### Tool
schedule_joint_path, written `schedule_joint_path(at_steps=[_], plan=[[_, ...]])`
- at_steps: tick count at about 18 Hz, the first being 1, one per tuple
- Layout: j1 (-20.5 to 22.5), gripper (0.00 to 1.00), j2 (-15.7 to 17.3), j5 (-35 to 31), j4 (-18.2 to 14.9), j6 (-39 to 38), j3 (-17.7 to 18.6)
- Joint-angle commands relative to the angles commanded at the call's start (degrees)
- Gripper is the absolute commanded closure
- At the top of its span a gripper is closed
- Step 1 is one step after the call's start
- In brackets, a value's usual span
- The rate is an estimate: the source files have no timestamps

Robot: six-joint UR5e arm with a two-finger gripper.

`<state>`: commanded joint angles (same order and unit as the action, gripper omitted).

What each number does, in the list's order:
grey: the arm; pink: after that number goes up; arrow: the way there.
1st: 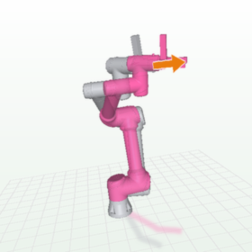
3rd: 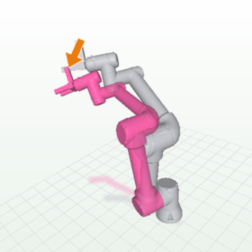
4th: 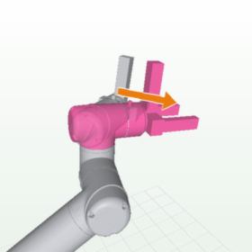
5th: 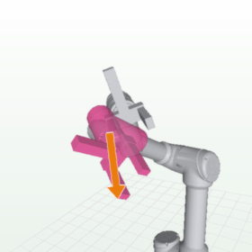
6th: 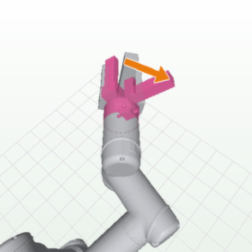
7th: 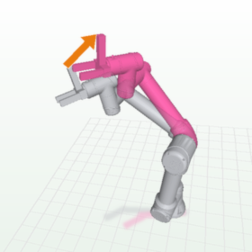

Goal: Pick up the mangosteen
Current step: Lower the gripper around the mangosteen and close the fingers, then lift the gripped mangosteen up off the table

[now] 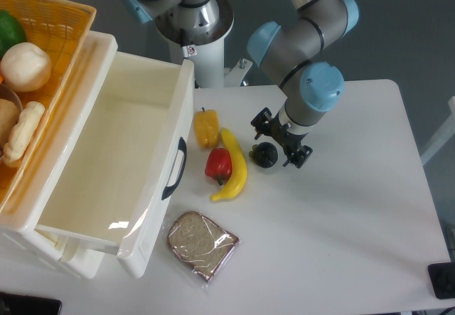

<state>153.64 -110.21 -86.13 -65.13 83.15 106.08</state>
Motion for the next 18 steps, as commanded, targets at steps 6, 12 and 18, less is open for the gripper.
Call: schedule_joint_path(at_steps=[6,12,18], plan=[[-1.2,0.0,-2.0,-0.6,0.8,-0.3,-0.1],[-2.4,0.18,-2.7,-3.2,0.8,-0.3,-0.4],[-2.6,0.68,-3.1,-3.1,0.6,-1.0,-1.3]])
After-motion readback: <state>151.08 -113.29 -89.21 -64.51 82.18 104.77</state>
